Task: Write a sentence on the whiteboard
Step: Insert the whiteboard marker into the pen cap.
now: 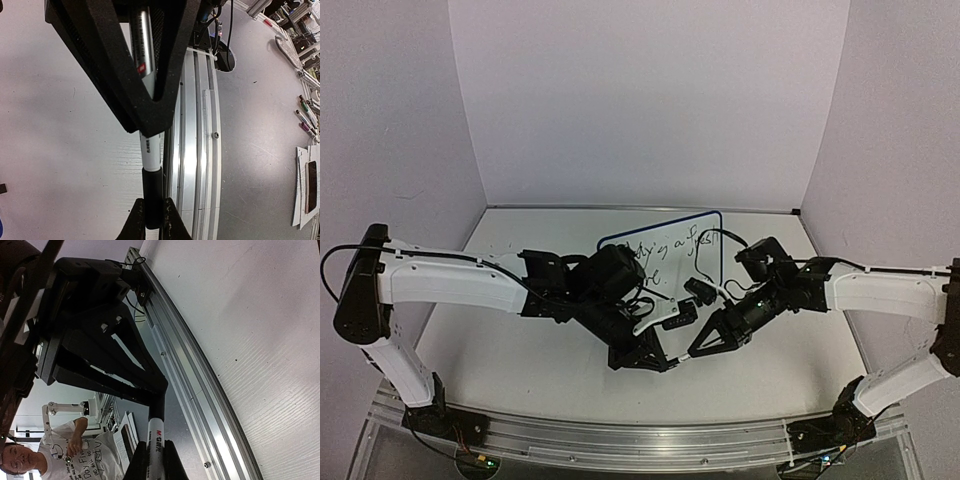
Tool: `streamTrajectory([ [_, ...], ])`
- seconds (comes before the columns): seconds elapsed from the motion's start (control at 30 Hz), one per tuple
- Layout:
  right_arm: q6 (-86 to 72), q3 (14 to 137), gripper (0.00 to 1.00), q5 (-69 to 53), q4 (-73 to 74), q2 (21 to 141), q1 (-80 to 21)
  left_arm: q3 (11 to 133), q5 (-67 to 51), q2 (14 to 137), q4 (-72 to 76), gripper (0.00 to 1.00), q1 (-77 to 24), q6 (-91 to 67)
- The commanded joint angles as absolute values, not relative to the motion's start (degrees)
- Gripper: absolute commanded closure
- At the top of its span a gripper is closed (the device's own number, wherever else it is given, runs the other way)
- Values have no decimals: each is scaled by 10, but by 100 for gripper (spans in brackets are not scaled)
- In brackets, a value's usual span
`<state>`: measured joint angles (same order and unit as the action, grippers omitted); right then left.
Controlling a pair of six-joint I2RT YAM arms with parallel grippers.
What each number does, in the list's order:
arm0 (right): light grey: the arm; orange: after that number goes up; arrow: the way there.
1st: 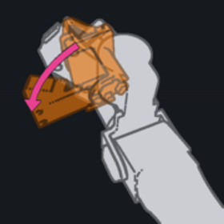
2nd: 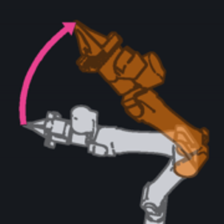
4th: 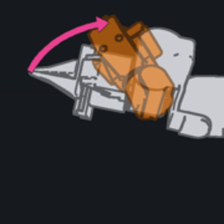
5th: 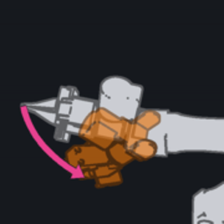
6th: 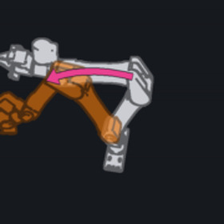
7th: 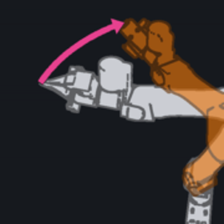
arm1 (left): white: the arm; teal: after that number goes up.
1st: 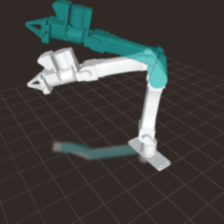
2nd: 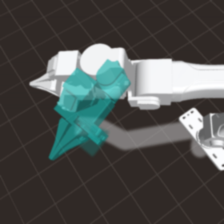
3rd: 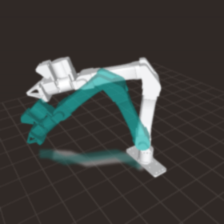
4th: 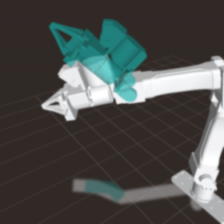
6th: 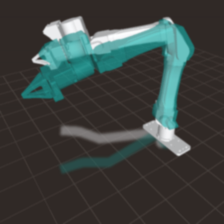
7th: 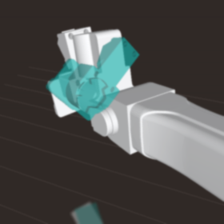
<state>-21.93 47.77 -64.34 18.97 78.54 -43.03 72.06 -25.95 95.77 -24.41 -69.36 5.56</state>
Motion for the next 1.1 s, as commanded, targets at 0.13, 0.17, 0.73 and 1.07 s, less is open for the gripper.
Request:
streamTrajectory([
  [0.13, -198, 506, 100, -682, 175, 791, -451, 802, -292, 950, -83, 100, -690, 63],
  [0.17, -199, 506, 100, -683, 175, 791, -451, 802, -290, 950, -77, 100, -690, 64],
  [0.73, -199, 508, 100, -679, 171, 791, -462, 818, -282, 965, 23, 100, -689, 46],
  [1.07, -202, 506, 100, -665, 169, 787, -465, 831, -282, 969, 27, 100, -685, 47],
])
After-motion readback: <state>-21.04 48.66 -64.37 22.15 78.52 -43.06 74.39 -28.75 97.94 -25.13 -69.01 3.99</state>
